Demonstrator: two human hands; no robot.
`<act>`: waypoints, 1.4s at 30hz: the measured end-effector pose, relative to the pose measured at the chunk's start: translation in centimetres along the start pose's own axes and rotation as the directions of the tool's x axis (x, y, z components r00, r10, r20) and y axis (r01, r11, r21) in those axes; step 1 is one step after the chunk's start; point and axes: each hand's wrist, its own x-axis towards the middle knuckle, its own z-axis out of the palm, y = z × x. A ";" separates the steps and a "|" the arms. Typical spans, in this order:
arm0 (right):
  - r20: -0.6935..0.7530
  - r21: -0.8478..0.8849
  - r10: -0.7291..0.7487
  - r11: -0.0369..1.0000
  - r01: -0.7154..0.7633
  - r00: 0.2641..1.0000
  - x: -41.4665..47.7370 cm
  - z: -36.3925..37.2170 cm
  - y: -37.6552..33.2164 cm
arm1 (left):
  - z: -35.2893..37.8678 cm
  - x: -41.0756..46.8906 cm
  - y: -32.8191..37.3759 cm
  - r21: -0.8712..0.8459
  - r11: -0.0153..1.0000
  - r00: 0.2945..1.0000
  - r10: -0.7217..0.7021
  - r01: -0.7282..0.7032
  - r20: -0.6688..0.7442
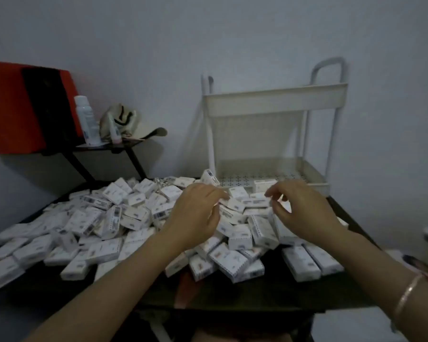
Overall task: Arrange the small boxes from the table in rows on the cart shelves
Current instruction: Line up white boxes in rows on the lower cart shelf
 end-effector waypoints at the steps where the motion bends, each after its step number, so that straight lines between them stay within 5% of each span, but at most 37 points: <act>1: 0.028 -0.003 0.016 1.000 -0.016 0.999 -0.6 0.1 0.3 | 0.3 -0.4 0.1 -0.008 1.000 1.000 0.014 -0.014 0.016; 7: 0.313 -0.027 0.070 0.998 -0.065 0.947 -1.8 1.6 0.9 | 1.6 -1.8 -0.5 -0.017 1.000 0.983 -0.021 0.024 0.183; 12: 0.520 -0.109 0.004 0.992 0.061 0.854 0.0 1.6 0.9 | 3.5 -1.7 -2.2 -0.021 0.999 0.967 -0.038 0.045 0.253; 17: 0.418 -0.046 -0.066 0.995 0.094 0.906 0.6 2.4 1.4 | 3.8 -1.1 -2.8 -0.073 0.991 0.975 -0.097 0.114 0.198; 26: 0.162 0.366 0.075 0.921 -0.130 0.984 4.3 2.3 2.5 | 2.0 2.7 -3.5 -0.304 0.921 0.965 -0.199 0.244 0.174; 31: 0.208 0.631 0.216 0.716 -0.300 0.954 6.0 3.7 4.3 | 2.6 6.4 -4.9 -0.424 0.849 0.948 -0.260 0.316 0.185; 42: 0.332 0.627 0.314 0.631 -0.457 0.890 7.4 1.8 6.0 | 4.7 12.6 -8.1 -0.616 0.557 0.829 -0.319 0.556 0.460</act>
